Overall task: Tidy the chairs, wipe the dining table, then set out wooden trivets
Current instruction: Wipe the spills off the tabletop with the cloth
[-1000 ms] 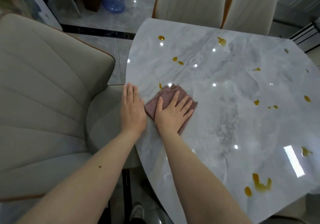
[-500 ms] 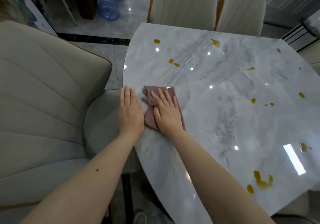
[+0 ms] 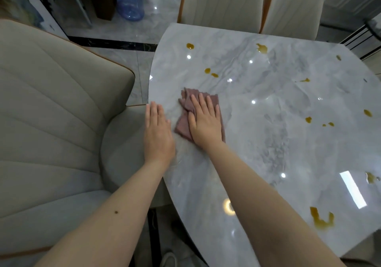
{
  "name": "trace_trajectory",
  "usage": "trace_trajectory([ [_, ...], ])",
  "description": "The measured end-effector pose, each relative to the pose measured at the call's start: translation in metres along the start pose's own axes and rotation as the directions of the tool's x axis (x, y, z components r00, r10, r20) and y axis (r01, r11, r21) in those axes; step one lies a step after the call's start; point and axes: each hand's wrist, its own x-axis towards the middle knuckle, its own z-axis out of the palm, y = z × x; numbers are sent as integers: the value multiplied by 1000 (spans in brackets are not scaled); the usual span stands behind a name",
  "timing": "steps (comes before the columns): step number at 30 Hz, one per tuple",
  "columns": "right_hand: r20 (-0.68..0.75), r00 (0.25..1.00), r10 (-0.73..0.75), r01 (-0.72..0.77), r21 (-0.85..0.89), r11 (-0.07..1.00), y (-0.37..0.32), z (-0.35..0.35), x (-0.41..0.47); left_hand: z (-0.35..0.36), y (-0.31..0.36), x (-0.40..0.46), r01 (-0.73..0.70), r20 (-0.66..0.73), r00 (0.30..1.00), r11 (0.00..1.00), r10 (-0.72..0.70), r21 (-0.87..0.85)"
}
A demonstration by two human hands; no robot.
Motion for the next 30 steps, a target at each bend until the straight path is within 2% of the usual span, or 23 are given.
trace_trajectory([
  [3, 17, 1000, 1, -1, -3, 1000, -14, 2, 9, 2, -1, 0, 24, 17, 1000, 997, -22, -78],
  [8, 105, 947, -302, 307, -28, 951, -1, -6, -59, -1, 2, -1, 36, 17, 999, 991, -34, -131],
  [11, 160, 910, -381, 392, -38, 919, 25, -11, -94, -2, 2, -2, 25, 15, 1000, 995, -24, -96],
  [14, 154, 920, -360, 373, -60, 926, 39, -15, -76, -2, 0, -1, 9, 0, 1000, 998, -9, -63],
  [18, 53, 994, -100, 103, -70, 992, 19, -9, -10, 0, 0, -1, -3, -6, 1000, 997, 3, -78],
  [21, 25, 999, -34, 34, -26, 999, -15, 2, 25, 3, -2, -1, -10, -19, 1000, 996, 8, -89],
  [23, 24, 998, -63, 64, -22, 998, -28, 5, 31, 4, -2, 0, 2, -14, 1000, 990, -4, -140],
  [25, 42, 987, -155, 156, -19, 988, -30, 2, 21, 3, -2, 1, 50, 5, 999, 966, -51, -253],
  [28, 79, 941, -328, 331, -34, 943, -18, -2, -20, -1, 1, -1, 106, 17, 994, 919, -108, -381],
  [30, 120, 922, -369, 375, -40, 926, -1, -5, -57, -4, 2, -1, 113, 26, 993, 913, -111, -392],
])
